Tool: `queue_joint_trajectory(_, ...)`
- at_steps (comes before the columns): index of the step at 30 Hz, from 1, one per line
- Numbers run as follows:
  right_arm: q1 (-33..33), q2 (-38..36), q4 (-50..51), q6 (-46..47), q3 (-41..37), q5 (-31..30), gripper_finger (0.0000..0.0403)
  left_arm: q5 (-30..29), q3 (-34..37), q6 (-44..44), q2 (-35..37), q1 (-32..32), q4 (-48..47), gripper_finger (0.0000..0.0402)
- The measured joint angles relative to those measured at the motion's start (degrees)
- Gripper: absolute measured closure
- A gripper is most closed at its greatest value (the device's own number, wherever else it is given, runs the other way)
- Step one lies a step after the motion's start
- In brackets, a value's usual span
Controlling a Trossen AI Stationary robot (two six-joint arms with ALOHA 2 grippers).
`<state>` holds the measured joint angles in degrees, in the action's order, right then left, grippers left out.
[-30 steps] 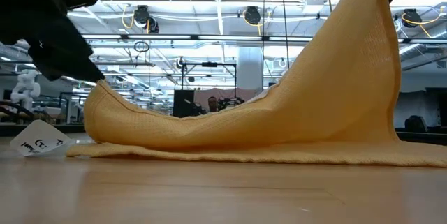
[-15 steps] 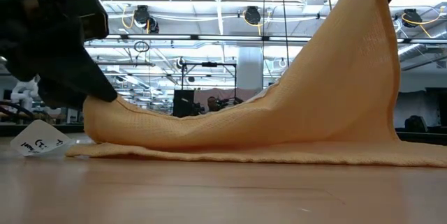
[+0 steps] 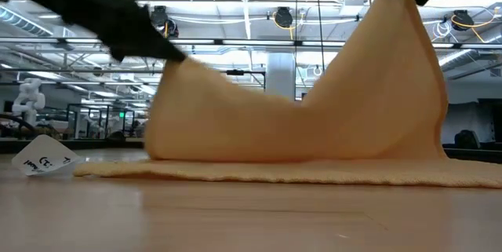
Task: Roll towel
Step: Fold the yellow towel in
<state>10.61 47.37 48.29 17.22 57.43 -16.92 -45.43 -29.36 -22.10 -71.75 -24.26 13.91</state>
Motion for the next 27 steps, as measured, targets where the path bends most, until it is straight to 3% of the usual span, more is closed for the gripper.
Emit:
queue_joint_trajectory(5, -0.1, -3.3, -0.3, -4.7, 0.0, -8.2, 0.0403, -1.2, 0.0, 24.6, 11.5, 8.3, 11.0, 0.0394)
queue_joint_trajectory(8, -0.7, -5.7, -2.0, -7.6, 0.0, -11.3, 0.0403, 2.7, 0.0, 36.8, 17.6, 13.2, 19.5, 0.0394)
queue_joint_trajectory(10, -1.3, -7.0, -3.6, -9.3, 0.0, -13.0, 0.0403, 5.7, -0.6, 40.0, 21.0, 16.4, 21.2, 0.0394)
queue_joint_trajectory(16, -2.4, -9.5, -5.5, -8.9, 0.0, -12.4, 0.0403, 16.8, -2.3, 34.5, 25.9, 22.5, 10.6, 0.0394)
queue_joint_trajectory(19, -2.4, -10.0, -3.6, -6.2, 0.0, -8.3, 0.0403, 22.0, -2.3, 29.7, 25.3, 22.9, 5.5, 0.0394)
queue_joint_trajectory(23, -2.4, -10.3, -2.2, -2.2, 0.0, -3.5, 0.0403, 26.7, -2.3, 25.9, 23.9, 22.1, 0.5, 0.0394)
queue_joint_trajectory(27, -2.4, -10.3, -2.1, -0.8, 0.0, -0.1, 0.0403, 27.8, -2.3, 25.4, 23.8, 20.7, -3.8, 0.0395)
